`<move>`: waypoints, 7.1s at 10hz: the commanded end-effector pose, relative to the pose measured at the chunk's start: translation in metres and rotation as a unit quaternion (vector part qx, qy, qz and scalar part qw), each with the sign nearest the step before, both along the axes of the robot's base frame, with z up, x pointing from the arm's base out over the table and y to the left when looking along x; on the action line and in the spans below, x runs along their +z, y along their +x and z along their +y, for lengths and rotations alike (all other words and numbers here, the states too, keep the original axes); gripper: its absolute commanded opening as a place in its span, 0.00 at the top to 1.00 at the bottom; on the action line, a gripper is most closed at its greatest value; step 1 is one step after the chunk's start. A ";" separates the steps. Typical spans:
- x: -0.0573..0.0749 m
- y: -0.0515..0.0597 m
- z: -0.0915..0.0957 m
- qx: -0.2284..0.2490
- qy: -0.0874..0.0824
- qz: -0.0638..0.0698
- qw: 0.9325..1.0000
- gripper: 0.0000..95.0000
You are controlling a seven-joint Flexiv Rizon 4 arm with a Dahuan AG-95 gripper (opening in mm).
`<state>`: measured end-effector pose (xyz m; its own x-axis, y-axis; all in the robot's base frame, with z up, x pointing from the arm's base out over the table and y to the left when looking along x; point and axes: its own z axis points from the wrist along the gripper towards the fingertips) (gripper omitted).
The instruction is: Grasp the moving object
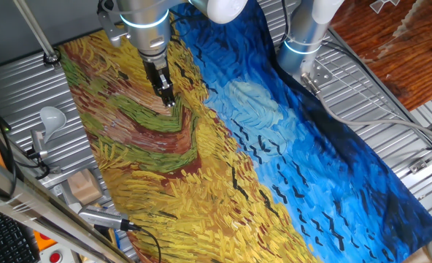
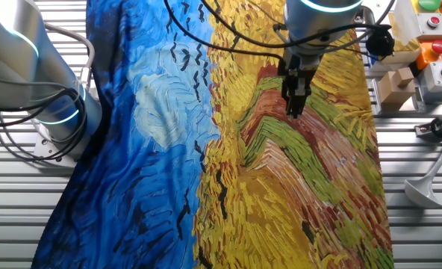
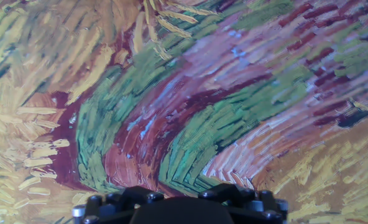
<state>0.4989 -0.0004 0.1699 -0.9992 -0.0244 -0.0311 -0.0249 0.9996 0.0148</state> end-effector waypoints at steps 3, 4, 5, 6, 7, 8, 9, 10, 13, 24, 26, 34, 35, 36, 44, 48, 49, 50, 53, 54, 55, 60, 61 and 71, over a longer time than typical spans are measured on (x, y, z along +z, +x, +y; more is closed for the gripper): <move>0.000 0.001 0.000 0.000 0.000 0.002 1.000 1.00; 0.000 0.001 0.000 0.000 0.000 0.002 1.000 1.00; 0.000 0.001 0.000 0.000 0.000 0.002 1.000 1.00; 0.000 0.001 0.000 0.000 0.000 0.002 1.000 1.00; 0.000 0.001 0.000 0.000 0.000 0.002 1.000 1.00; 0.000 0.001 0.000 0.000 0.000 0.002 1.000 1.00; 0.000 0.001 0.000 0.000 0.000 0.002 1.000 1.00; 0.000 0.001 0.000 0.000 0.000 0.002 1.000 1.00; 0.000 0.001 0.000 0.000 0.000 0.002 1.000 1.00; 0.000 0.001 0.000 0.000 0.000 0.002 1.000 1.00; 0.000 0.001 0.000 0.000 0.000 0.002 1.000 1.00; 0.000 0.001 0.000 0.000 0.000 0.002 1.000 1.00; 0.000 0.001 0.000 0.000 0.000 0.002 1.000 1.00; 0.000 0.001 0.000 0.000 0.000 0.002 1.000 1.00; -0.006 -0.001 -0.002 0.084 -0.003 -0.001 0.996 1.00; -0.027 0.003 -0.018 0.115 -0.002 -0.005 0.993 1.00; -0.032 0.007 -0.024 0.122 -0.001 -0.007 0.992 1.00; -0.035 0.010 -0.027 0.127 -0.002 -0.007 0.992 1.00; -0.049 0.020 -0.045 0.149 -0.001 -0.012 0.989 1.00; -0.053 0.023 -0.049 0.154 -0.001 -0.012 0.988 1.00; -0.056 0.026 -0.055 0.161 0.000 -0.014 0.987 1.00; -0.067 0.039 -0.072 0.183 0.000 -0.016 0.983 1.00; -0.069 0.040 -0.074 0.186 0.000 -0.015 0.982 1.00; -0.075 0.053 -0.104 0.220 0.003 -0.017 0.975 1.00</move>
